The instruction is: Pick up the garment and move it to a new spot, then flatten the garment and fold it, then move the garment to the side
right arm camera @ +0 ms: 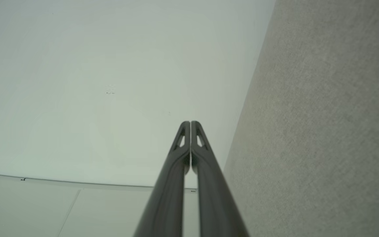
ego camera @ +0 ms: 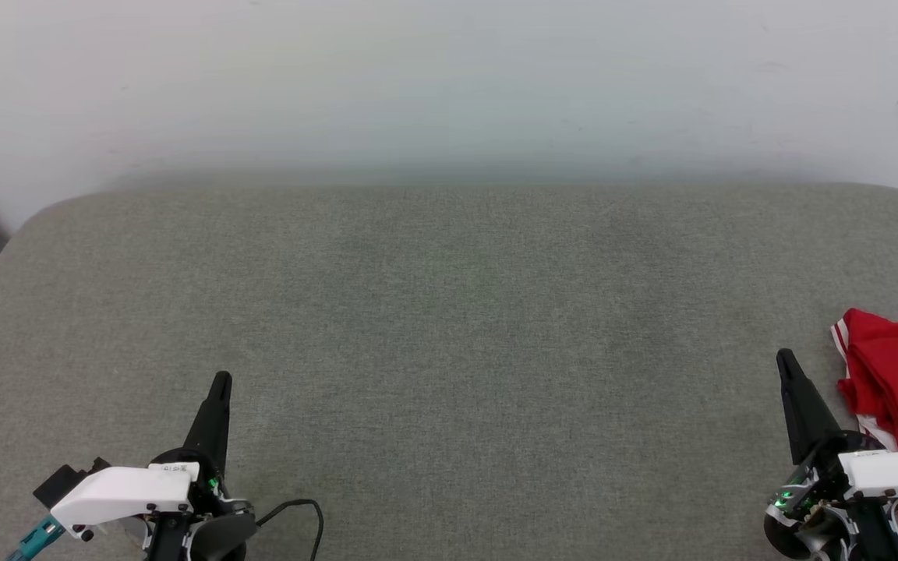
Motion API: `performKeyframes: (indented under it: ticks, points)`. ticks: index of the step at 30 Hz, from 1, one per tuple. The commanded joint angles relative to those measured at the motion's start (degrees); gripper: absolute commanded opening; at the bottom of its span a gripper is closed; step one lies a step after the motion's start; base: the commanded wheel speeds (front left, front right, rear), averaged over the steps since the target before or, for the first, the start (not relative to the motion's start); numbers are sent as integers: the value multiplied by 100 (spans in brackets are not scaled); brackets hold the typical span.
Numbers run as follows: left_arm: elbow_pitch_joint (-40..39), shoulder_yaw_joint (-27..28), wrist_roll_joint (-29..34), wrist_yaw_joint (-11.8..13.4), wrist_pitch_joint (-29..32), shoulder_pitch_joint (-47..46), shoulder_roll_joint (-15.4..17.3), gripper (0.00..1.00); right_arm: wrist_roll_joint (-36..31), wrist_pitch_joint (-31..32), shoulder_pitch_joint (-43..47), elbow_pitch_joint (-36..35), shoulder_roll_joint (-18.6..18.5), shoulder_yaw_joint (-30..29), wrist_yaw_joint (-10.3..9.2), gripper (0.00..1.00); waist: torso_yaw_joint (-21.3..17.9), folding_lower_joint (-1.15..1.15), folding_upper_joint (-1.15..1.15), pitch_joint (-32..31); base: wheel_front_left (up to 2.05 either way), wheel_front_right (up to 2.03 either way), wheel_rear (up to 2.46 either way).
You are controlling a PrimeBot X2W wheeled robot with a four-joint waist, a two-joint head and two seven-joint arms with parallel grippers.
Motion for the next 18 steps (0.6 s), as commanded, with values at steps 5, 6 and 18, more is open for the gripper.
performKeyframes:
  ticks: [5,6,18]
  points:
    - [9,60,-222,-51,67,-78,-33,0,253,38,-89,53,15,-13,-2,0,-12,0,0,4,0,0,0]
    - [10,67,-256,-50,67,-81,-37,0,292,42,-96,62,15,-15,-2,0,-14,0,0,5,0,0,0]
    - [12,75,-304,-56,89,-84,-46,0,351,39,-98,73,15,-15,-2,0,-20,0,0,7,0,0,0]
